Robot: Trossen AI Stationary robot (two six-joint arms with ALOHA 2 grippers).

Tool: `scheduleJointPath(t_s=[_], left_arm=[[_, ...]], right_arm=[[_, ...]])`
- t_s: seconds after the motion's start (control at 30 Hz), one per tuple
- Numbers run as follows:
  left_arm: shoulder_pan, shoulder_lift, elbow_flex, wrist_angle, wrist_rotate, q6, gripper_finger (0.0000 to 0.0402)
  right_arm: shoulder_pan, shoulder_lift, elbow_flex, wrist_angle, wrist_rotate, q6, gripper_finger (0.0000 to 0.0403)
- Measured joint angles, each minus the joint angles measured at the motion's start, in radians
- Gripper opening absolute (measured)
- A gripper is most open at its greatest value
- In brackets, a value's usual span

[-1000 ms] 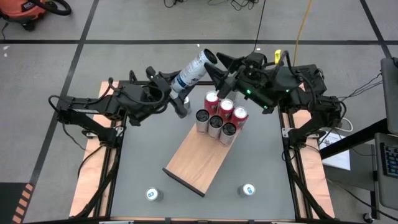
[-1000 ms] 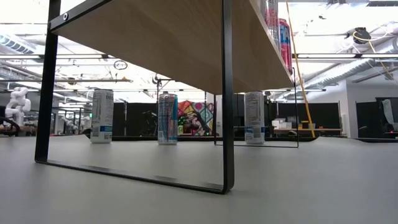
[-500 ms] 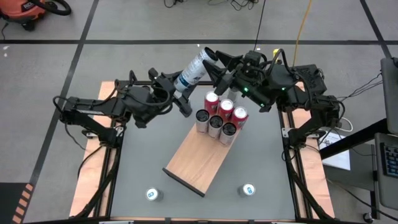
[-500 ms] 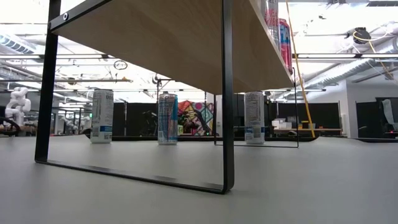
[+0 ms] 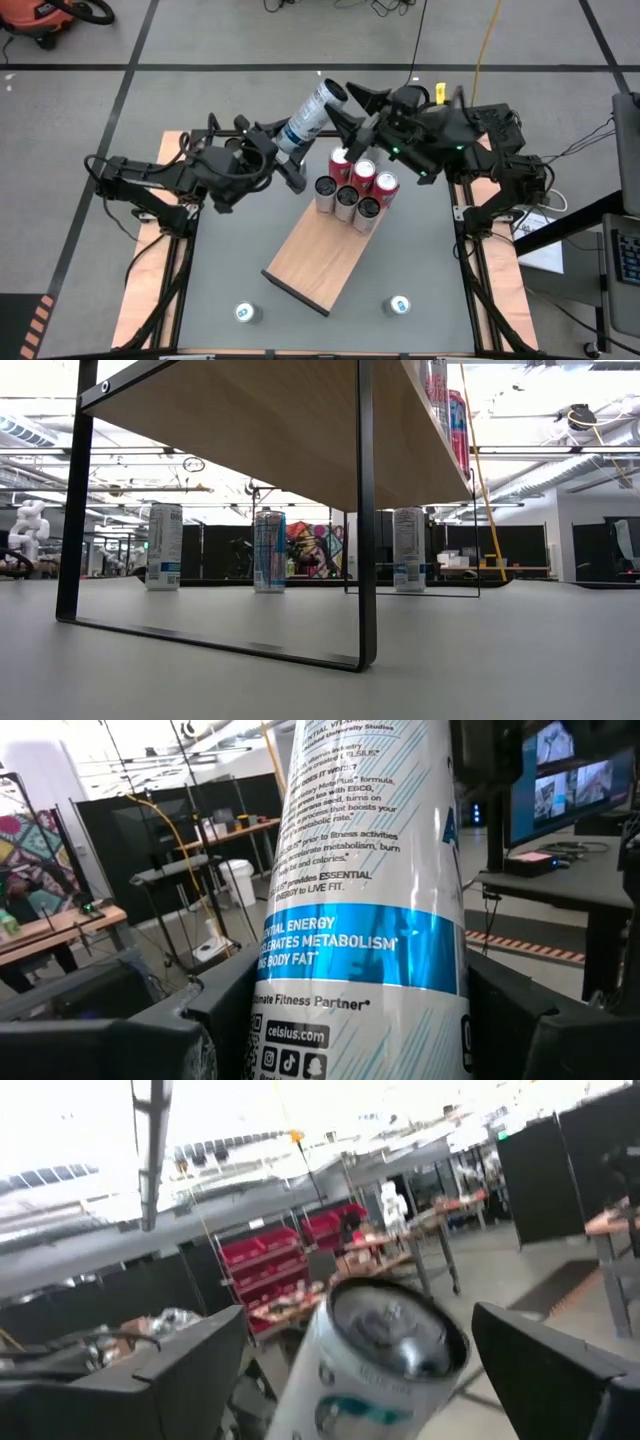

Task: Place canned beverage on shelf
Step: Put the white blue soda can on the shelf

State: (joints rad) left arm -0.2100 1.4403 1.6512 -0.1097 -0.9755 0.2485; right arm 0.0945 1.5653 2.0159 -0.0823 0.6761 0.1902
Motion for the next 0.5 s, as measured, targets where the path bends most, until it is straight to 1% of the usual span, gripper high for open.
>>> scheduleJointPath(t_s=[0.07, 0.2, 0.5], left_arm=[[-0.004, 0.0, 0.0, 0.007, -0.004, -0.004, 0.0256], [-0.009, 0.001, 0.0, 0.044, -0.004, -0.004, 0.0256], [-0.008, 0.025, 0.0, 0.135, 0.004, 0.022, 0.0256]], right_arm=[[0.0, -0.001, 0.001, 0.014, -0.001, -0.002, 0.0365], [-0.003, 0.002, 0.0, -0.003, -0.001, 0.057, 0.0365], [-0.027, 0.005, 0.0, 0.002, -0.012, 0.136, 0.0364]])
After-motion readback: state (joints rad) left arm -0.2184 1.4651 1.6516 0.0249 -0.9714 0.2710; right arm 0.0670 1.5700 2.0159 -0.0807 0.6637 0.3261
